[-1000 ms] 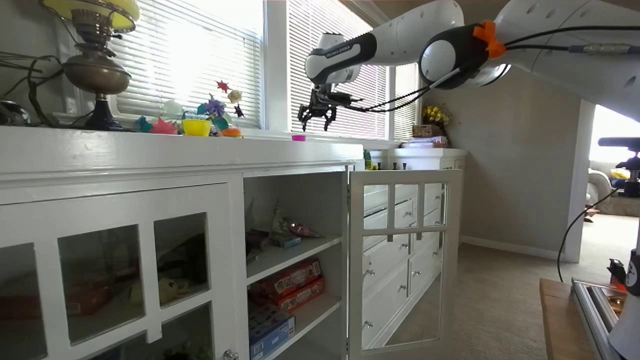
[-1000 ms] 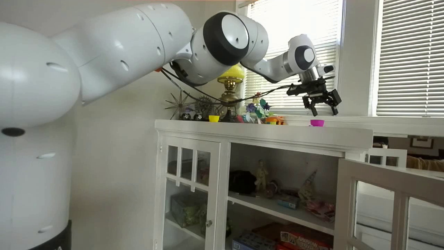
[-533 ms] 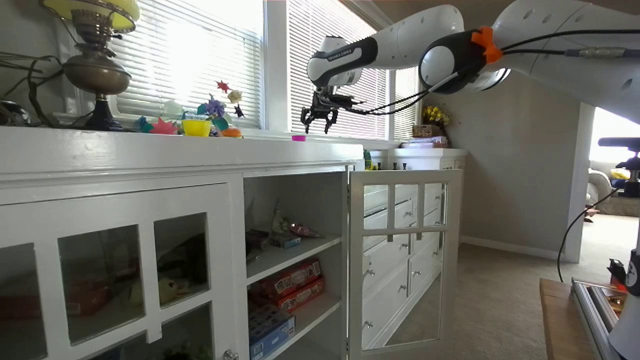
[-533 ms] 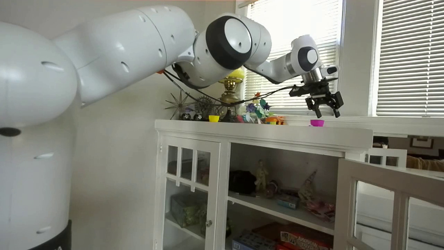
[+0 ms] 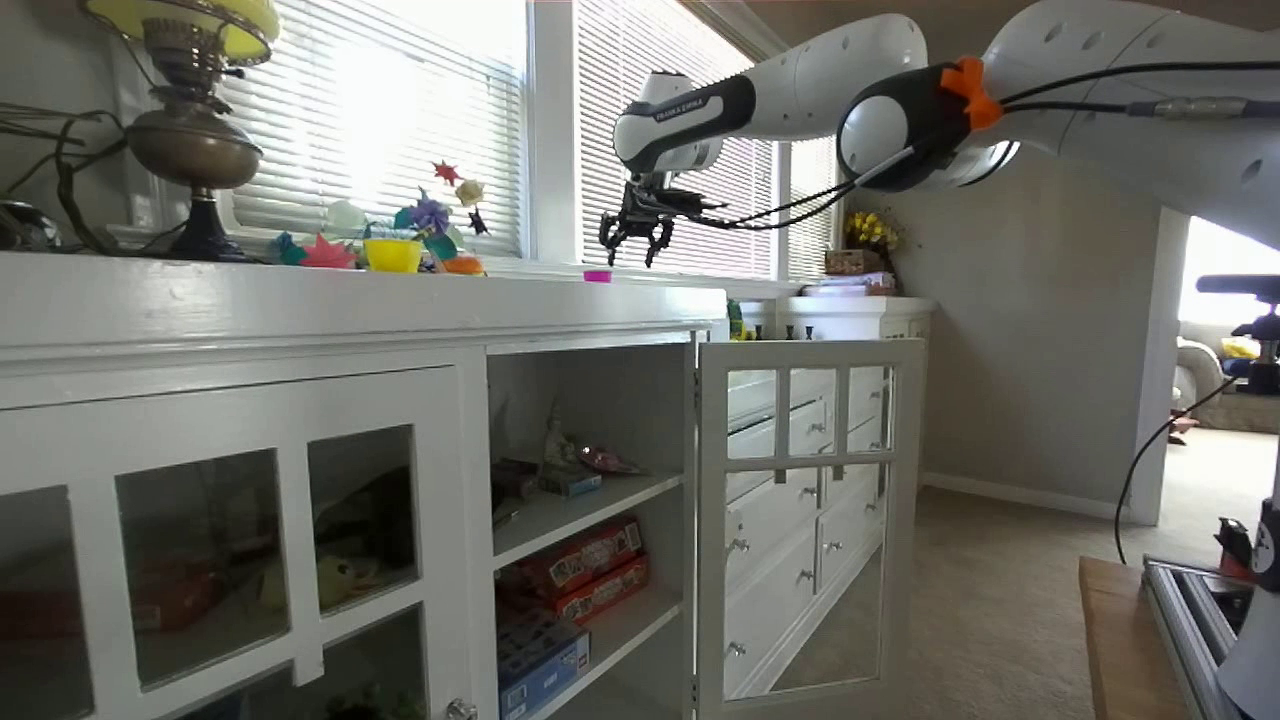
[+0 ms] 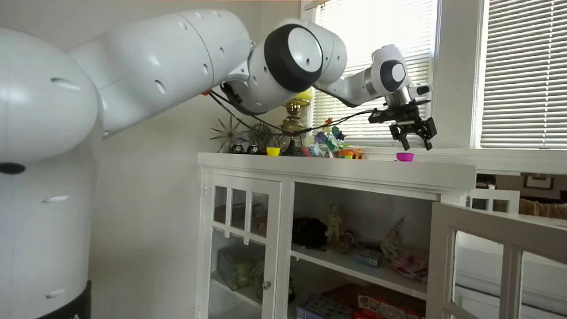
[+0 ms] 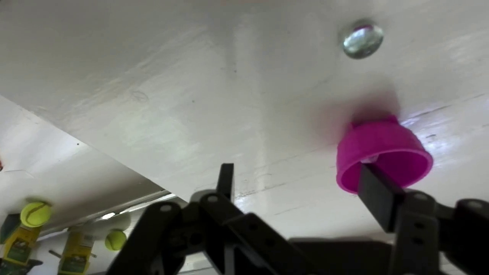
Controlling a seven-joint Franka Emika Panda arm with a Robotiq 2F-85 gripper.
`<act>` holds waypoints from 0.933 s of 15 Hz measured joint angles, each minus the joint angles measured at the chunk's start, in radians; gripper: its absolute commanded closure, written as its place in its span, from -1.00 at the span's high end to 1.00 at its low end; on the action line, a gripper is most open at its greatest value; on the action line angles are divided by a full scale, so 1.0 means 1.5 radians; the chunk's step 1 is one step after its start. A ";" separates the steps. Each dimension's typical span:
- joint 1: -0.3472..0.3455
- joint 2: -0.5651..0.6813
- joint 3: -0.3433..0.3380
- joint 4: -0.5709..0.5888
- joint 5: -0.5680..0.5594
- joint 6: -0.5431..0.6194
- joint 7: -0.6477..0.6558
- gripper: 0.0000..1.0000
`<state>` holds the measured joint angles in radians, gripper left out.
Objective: Move the pink bowl to the right
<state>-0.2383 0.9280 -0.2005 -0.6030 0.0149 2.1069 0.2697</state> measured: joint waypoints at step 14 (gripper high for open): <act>-0.005 0.023 0.002 0.030 0.000 0.000 0.009 0.52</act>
<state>-0.2454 0.9619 -0.1972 -0.5586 0.0149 2.1072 0.2827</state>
